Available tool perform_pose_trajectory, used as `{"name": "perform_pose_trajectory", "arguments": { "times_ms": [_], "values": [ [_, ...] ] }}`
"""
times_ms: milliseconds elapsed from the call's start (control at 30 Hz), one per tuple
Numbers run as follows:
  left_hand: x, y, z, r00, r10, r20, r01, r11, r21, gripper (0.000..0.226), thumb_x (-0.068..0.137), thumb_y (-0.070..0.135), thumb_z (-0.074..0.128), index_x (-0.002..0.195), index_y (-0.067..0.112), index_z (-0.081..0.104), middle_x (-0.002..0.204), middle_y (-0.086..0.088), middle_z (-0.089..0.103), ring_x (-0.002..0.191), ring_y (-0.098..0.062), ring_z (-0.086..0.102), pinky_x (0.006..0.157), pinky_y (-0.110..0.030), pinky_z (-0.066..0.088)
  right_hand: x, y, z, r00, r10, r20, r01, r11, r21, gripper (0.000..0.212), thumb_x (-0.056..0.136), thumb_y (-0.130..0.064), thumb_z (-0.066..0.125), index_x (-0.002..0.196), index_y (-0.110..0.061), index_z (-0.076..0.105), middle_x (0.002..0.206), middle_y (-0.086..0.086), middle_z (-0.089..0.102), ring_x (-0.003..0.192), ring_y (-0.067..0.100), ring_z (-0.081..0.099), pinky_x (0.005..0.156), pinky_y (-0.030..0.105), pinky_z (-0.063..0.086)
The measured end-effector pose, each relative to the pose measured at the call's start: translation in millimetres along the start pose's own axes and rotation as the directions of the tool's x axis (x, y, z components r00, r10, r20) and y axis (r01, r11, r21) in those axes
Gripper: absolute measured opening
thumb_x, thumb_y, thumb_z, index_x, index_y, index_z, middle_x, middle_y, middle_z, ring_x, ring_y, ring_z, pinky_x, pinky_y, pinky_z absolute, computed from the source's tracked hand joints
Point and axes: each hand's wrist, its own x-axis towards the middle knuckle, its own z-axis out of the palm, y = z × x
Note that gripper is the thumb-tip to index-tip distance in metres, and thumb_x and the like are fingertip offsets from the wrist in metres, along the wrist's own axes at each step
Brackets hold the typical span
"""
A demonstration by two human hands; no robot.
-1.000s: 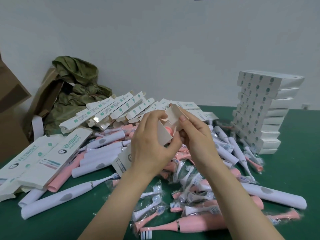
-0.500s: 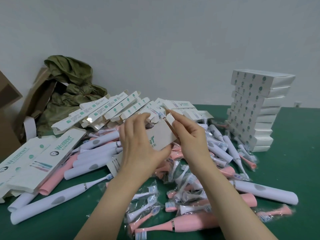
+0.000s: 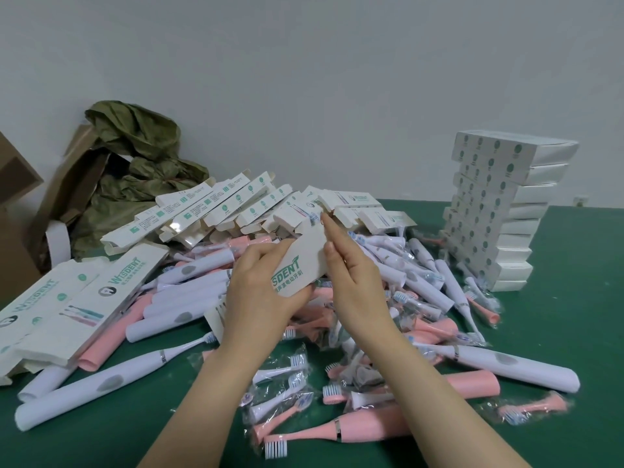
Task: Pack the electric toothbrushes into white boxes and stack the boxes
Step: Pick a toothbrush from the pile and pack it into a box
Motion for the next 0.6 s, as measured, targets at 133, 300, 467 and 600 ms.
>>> {"name": "perform_pose_trajectory", "arguments": {
  "times_ms": [133,300,467,600],
  "values": [
    [-2.9,-2.9,-1.9,0.999,0.021,-0.030,-0.021,1.000,-0.007,0.057,0.065,0.010,0.083,0.119,0.018,0.066,0.102,0.007,0.051,0.097,-0.016,0.053,0.078,-0.023,0.044,-3.1,0.9,5.3,0.995,-0.088,0.054,0.097,0.977,-0.189,0.046,0.101,-0.010,0.036,0.146,-0.014,0.030,0.141,-0.016,0.028,0.133,-0.003,0.025,0.111,0.009,0.015],
    [0.4,-7.5,-6.0,1.000,-0.005,0.018,0.006,0.999,-0.045,0.055,0.067,0.018,0.082,0.118,0.025,0.065,0.103,0.007,0.052,0.098,-0.016,0.053,0.077,-0.023,0.043,2.7,-5.6,-0.3,0.974,-0.096,0.203,0.154,0.943,-0.294,0.067,0.090,-0.005,0.042,0.151,-0.015,0.018,0.158,-0.002,0.017,0.143,0.002,0.012,0.113,0.009,0.007],
    [3.5,0.1,-0.7,0.983,0.056,0.176,-0.061,0.998,0.024,0.063,0.066,0.017,0.083,0.124,0.019,0.059,0.108,0.011,0.049,0.103,-0.006,0.043,0.080,-0.014,0.033,8.0,-12.4,-41.9,0.916,-0.057,0.398,0.253,0.850,-0.461,0.076,0.077,0.002,0.061,0.144,-0.022,0.037,0.138,0.001,0.036,0.121,0.010,0.037,0.097,0.010,0.027],
    [9.4,22.4,6.4,0.975,0.057,0.214,-0.085,0.989,0.120,0.065,0.074,0.023,0.076,0.131,0.019,0.045,0.119,0.009,0.038,0.113,-0.002,0.025,0.095,-0.026,0.027,3.6,-18.2,-83.3,0.979,-0.030,0.201,0.139,0.822,-0.553,0.063,0.071,-0.011,0.078,0.129,-0.018,0.053,0.117,-0.005,0.043,0.105,0.004,0.040,0.088,0.008,0.030]
  ]
}}
